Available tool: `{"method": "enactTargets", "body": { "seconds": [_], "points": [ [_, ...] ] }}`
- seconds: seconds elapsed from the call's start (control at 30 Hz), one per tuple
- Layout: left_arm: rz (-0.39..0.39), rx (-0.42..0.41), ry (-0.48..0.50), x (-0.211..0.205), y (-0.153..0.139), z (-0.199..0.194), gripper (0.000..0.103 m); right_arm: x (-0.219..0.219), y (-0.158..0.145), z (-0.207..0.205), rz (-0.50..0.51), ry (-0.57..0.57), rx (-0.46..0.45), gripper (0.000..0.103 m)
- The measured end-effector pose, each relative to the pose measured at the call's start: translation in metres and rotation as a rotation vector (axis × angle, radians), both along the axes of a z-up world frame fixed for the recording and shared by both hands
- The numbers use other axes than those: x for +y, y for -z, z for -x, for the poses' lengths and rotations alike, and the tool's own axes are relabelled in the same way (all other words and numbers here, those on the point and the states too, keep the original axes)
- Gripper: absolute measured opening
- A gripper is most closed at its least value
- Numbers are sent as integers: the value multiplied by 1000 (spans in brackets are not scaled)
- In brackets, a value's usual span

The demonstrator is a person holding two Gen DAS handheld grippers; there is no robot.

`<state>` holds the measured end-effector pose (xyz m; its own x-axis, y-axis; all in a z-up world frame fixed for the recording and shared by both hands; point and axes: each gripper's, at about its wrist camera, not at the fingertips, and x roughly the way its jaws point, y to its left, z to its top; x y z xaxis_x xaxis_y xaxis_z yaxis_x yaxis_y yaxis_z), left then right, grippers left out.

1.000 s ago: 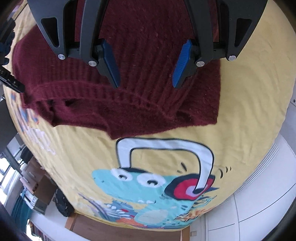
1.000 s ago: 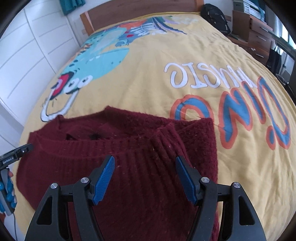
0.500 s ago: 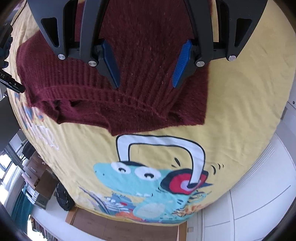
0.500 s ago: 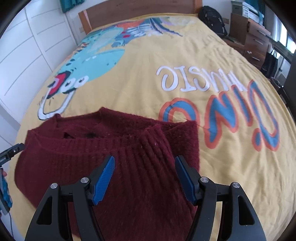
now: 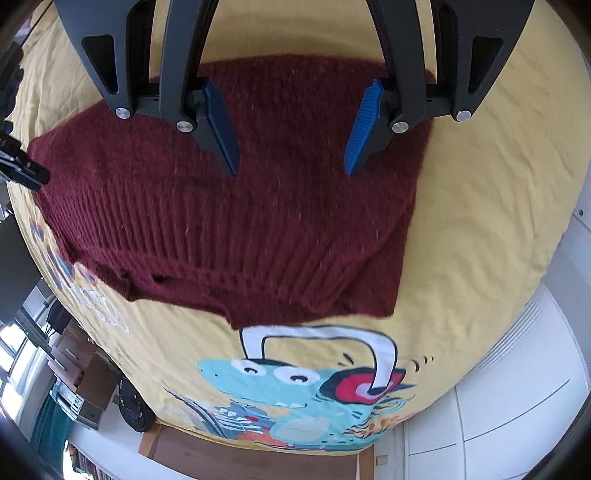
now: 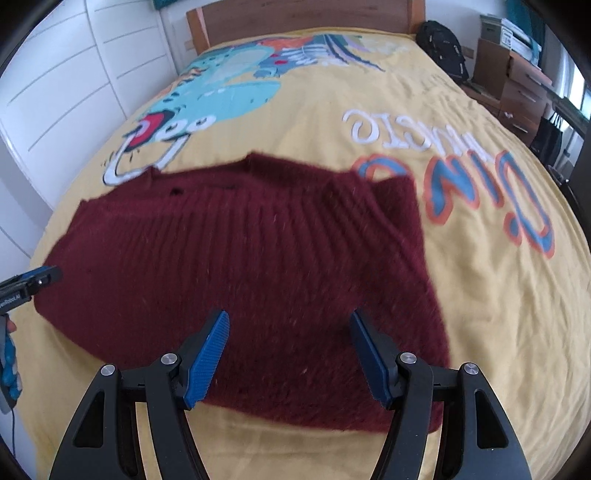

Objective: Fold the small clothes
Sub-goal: 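Open both tools and smooth the folded sweater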

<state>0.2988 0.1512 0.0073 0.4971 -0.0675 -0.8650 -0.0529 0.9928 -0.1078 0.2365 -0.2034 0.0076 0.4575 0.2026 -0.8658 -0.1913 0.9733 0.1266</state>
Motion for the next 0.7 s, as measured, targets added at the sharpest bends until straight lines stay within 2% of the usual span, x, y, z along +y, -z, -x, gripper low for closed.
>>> {"method": "enactTargets", "body": {
  "seconds": [0.13, 0.33, 0.57, 0.7],
  "points": [
    [-33, 16, 3, -2, 17, 5, 57, 3, 16, 2, 35, -6, 13, 69],
    [-46, 10, 4, -1, 32, 8, 66, -6, 24, 0, 22, -1, 18, 69],
    [-55, 31, 2, 1, 21, 10, 68, -25, 17, 7, 22, 37, 25, 69],
    [-58, 26, -17, 7, 11, 18, 68, -38, 5, 14, 57, 71, 19, 69]
  ]
}}
